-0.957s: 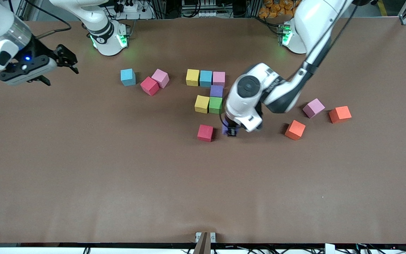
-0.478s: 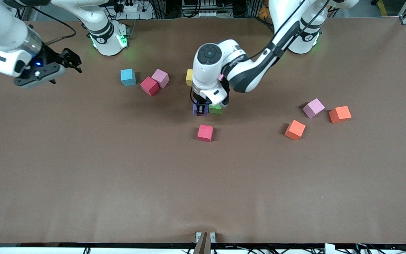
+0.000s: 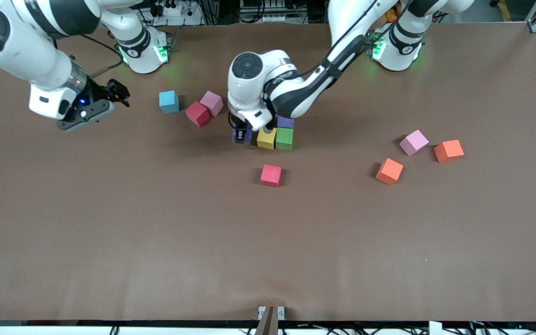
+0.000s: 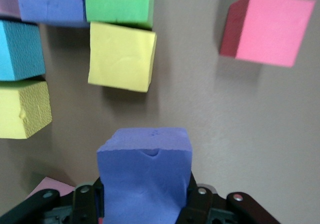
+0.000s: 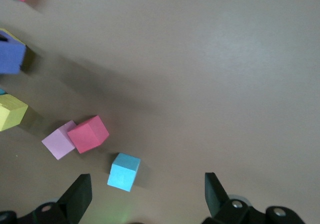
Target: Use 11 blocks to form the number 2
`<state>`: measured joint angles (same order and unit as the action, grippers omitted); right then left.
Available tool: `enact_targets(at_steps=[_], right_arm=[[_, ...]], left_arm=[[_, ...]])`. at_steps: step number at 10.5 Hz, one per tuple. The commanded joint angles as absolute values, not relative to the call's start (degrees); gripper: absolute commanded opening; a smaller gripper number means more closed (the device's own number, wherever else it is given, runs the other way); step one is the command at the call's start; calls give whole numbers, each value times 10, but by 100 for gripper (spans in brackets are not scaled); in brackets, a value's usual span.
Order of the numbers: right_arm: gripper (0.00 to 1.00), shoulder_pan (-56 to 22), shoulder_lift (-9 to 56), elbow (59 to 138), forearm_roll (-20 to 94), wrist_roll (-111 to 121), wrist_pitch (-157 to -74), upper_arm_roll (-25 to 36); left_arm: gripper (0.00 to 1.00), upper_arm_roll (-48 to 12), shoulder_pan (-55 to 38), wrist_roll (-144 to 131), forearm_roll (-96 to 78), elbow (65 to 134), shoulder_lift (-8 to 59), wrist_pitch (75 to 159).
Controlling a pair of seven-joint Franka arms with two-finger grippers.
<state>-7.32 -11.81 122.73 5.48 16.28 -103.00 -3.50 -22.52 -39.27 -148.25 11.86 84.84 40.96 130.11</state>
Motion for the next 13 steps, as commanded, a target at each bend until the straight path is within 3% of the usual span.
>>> enact_targets(at_steps=[1, 6, 13], right_arm=[[100, -75, -133, 1287, 78, 167, -1083, -32], [100, -79, -125, 1388, 77, 169, -1204, -34], [100, -98, -122, 1439, 76, 163, -1267, -35]], left_arm=[[47, -184, -446, -1502, 110, 813, 444, 1294], [48, -180, -458, -1511, 115, 816, 465, 1294], [50, -172, -475, -1508, 120, 821, 484, 1292]])
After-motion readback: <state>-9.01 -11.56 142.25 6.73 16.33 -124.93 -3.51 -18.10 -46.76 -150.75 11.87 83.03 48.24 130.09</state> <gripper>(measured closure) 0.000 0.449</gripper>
